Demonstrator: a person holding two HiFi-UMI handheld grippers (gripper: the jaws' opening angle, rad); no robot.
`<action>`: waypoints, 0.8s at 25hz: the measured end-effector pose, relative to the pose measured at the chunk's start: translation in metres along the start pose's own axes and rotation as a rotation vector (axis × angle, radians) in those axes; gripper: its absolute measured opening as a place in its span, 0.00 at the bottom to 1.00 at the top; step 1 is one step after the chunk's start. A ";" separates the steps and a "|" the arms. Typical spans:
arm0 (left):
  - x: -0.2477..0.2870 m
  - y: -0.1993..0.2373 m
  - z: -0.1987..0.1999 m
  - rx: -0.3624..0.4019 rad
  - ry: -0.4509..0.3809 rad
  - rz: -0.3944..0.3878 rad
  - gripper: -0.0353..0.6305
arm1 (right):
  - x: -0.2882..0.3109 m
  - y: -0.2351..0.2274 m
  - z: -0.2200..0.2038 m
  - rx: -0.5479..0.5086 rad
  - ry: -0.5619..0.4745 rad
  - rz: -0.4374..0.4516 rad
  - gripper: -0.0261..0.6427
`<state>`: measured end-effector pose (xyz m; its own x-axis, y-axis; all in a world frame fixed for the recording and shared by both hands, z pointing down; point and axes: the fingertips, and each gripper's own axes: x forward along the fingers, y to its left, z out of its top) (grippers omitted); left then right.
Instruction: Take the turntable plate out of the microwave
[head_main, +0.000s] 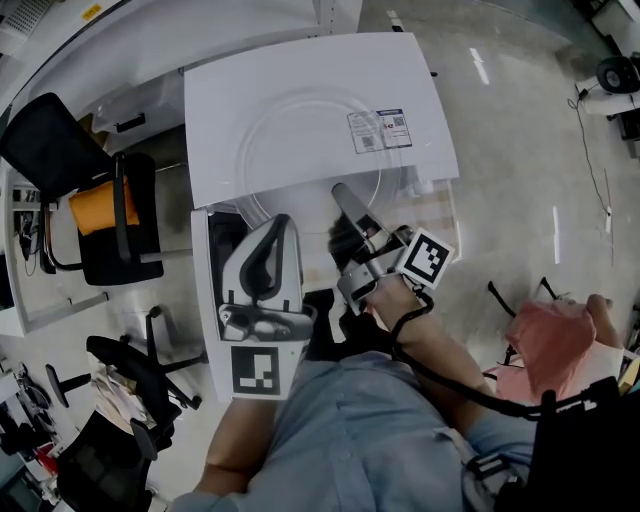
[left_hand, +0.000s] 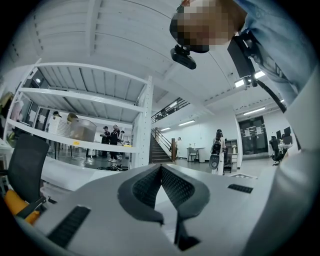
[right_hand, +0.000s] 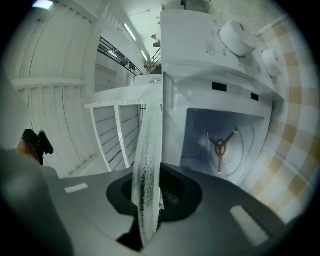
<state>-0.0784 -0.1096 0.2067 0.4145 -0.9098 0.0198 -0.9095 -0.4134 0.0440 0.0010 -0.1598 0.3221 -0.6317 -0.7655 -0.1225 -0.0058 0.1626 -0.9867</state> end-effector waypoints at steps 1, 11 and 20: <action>-0.003 0.002 -0.003 -0.004 0.009 0.006 0.06 | 0.002 0.000 0.001 -0.006 -0.007 -0.005 0.08; -0.032 -0.006 -0.042 -0.068 0.093 0.043 0.06 | 0.010 0.002 0.005 -0.088 -0.016 -0.022 0.11; -0.037 -0.032 -0.081 -0.134 0.206 -0.033 0.06 | 0.014 0.011 0.001 -0.274 0.084 -0.072 0.15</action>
<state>-0.0617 -0.0596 0.2851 0.4544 -0.8634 0.2192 -0.8885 -0.4220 0.1801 -0.0069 -0.1696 0.3092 -0.6840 -0.7287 -0.0325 -0.2546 0.2802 -0.9256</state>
